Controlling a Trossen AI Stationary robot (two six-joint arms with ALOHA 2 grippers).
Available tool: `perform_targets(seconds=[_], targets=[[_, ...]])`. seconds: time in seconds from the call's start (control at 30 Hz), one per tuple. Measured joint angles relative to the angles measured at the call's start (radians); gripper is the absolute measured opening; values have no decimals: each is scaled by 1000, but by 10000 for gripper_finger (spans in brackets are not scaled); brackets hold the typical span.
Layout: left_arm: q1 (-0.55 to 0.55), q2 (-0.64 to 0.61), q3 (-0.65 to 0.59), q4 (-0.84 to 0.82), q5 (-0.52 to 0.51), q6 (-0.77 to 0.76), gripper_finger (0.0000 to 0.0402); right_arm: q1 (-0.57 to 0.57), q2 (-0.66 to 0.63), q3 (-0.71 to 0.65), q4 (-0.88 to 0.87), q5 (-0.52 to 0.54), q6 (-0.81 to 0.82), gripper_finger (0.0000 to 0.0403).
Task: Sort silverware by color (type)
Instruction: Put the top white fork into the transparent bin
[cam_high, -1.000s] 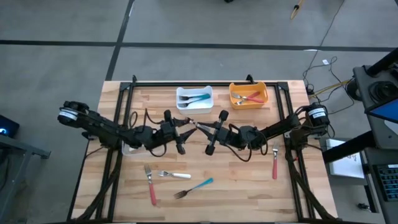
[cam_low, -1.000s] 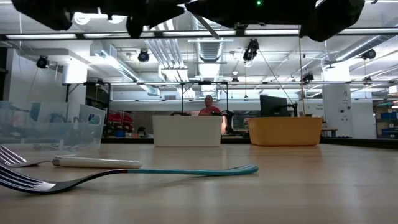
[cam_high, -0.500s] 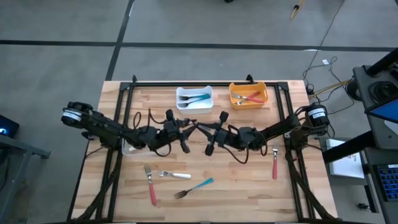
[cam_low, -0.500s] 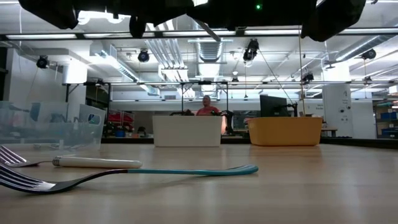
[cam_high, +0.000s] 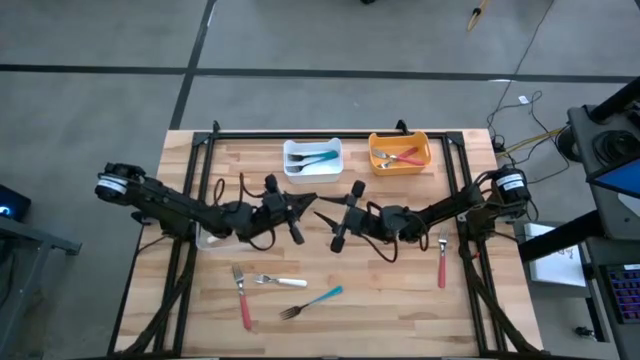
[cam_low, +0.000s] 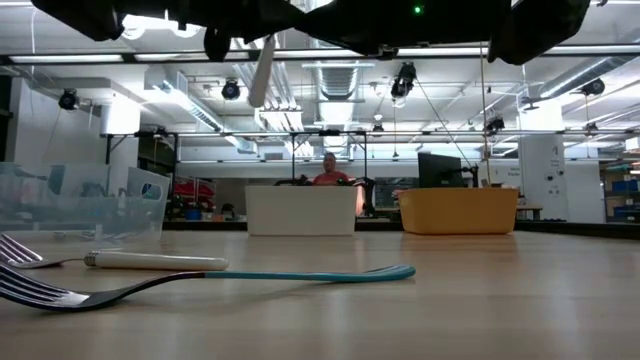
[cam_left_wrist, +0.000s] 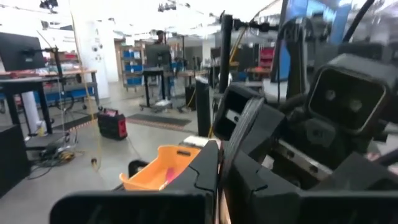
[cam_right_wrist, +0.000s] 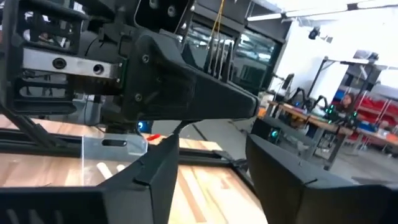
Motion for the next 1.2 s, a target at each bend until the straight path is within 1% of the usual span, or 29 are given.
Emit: perform_targets(seconds=[0.1,0.23,0.33,0.4,0.5,0.6,0.73,0.87,1.0,1.07,1.13,1.2], targets=[[0,-37,0,-95,0,-19,1,0,-4,0,-29,1,33,188],[0,-103,0,-298,6,-54,1,0,-13,0,-79,1,73,194],[0,-138,0,-442,47,-77,1,0,-33,0,-143,0,105,195],[-2,-147,0,-506,56,-96,0,0,-48,0,-198,0,139,196],[-2,-148,0,-549,60,-106,0,0,-67,0,-301,-2,198,196],[-2,-148,0,-607,135,-101,0,-5,-80,0,-411,-4,263,196],[-2,-148,0,-695,247,-118,0,-42,-95,0,-489,-10,376,196],[-2,-148,0,-794,327,-203,0,-76,-128,33,-632,-5,439,196],[-8,-124,-1,-862,375,-287,0,-96,-169,109,-851,-10,477,187],[-14,-94,-2,-865,378,-316,0,-99,-181,157,-979,-46,478,180],[-27,-63,-1,-873,413,-328,0,-98,-181,201,-1072,-143,471,173],[-42,-29,0,-863,463,-335,0,-96,-166,227,-1109,-252,463,165]])
